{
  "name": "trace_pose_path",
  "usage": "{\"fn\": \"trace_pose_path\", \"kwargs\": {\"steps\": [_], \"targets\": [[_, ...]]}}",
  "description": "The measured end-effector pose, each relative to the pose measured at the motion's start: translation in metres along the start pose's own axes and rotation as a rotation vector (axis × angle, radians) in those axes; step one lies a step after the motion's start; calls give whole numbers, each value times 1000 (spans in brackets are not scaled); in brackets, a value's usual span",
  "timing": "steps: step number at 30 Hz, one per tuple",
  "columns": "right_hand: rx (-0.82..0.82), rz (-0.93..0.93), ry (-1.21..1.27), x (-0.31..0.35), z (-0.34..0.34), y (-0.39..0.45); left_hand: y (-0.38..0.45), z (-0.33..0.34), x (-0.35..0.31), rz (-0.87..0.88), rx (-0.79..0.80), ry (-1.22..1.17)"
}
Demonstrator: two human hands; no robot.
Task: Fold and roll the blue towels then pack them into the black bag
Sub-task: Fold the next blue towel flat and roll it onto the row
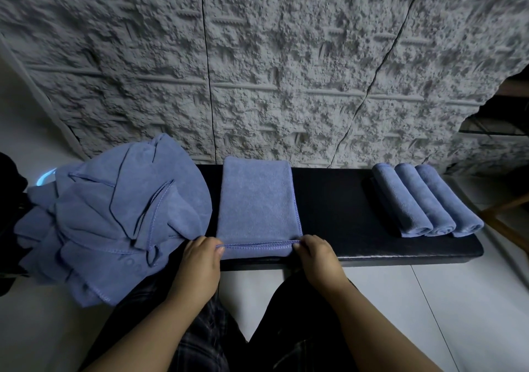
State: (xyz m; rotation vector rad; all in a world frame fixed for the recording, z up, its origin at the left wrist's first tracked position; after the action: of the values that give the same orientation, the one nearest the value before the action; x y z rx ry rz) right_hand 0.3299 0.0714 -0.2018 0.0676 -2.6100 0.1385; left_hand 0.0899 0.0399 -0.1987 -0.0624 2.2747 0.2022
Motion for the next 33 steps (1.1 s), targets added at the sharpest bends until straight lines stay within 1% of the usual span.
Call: {"fn": "trace_pose_path", "kwargs": {"steps": [2,4,6,7,9,10,11,12,13,14,17,22,26,29,33], "targets": [[-1,48,15,-1,2,1,-1,-3,-6,18,-20,0],[-14,85,-13,-1,2,1,-2,-4,-17,110,-21,70],[-71,87,-74,2,-1,-1,-2,-3,-24,192,-21,190],[-132,77,-118,6,-6,-3,-2,-3,-25,217,-31,247],[-284,-14,-264,14,-16,-5,-1,1,-29,284,-23,315],[-322,-84,-329,20,-18,-6,-2,3,-30,322,-9,326],[-337,-167,-383,26,-16,-7,-2,5,-31,351,1,326],[-317,-248,-408,31,-12,-8,-3,7,-31,364,8,322],[-295,-301,-410,33,-9,-8,-3,9,-31,366,15,318],[-269,-316,-389,34,-7,-7,-3,10,-31,369,16,315],[-247,-281,-310,29,-5,-5,-7,10,-31,391,11,265],[-245,-292,-219,30,-3,-10,-7,10,-18,303,42,131],[-216,-319,-258,24,-1,-9,-2,12,-13,262,40,114],[-223,-325,-349,26,2,-9,-2,13,-11,247,39,131],[-223,-255,-459,28,3,-7,5,13,-6,213,33,86]]}}
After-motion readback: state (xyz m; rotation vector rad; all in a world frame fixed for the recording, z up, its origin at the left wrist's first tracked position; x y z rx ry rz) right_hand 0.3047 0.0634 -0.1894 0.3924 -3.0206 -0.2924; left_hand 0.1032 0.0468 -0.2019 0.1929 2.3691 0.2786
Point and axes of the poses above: each hand's wrist, its own y-axis towards the middle knuckle, its own z-axis out of the palm, x = y × z, the point moved 7 cm from there along y, towards the middle knuckle, and after that the axes turned 10 degrees about -y, right-handed, at the moved point
